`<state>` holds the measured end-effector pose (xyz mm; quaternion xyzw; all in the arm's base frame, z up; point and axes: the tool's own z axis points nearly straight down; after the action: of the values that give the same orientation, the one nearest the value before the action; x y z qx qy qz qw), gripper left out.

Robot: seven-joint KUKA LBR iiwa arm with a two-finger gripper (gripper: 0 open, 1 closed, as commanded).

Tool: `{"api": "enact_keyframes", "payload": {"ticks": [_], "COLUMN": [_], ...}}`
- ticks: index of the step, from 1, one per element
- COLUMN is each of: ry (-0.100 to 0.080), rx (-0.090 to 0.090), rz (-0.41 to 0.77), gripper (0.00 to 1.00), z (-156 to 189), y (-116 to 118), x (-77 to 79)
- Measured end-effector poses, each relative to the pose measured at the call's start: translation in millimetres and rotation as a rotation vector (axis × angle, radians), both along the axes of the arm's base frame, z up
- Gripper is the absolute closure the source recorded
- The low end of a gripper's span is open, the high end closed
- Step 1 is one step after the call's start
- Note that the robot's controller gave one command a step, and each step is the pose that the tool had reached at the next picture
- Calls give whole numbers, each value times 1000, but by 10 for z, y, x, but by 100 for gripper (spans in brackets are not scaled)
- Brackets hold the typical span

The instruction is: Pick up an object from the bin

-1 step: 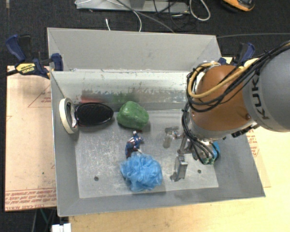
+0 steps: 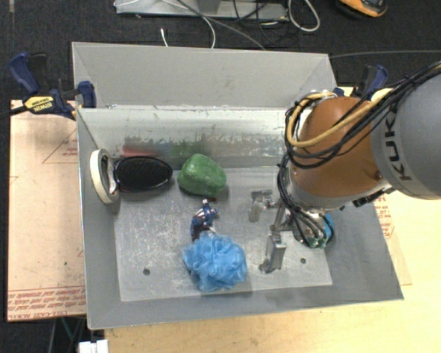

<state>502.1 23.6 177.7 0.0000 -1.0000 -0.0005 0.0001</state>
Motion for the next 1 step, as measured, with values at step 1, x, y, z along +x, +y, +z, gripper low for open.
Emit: {"api": "enact_keyframes", "payload": {"ticks": [1], "ry": [3], "rx": [2], "rz": [94], "gripper": [0], "z": [-1093], "y": [805], "x": [281]}}
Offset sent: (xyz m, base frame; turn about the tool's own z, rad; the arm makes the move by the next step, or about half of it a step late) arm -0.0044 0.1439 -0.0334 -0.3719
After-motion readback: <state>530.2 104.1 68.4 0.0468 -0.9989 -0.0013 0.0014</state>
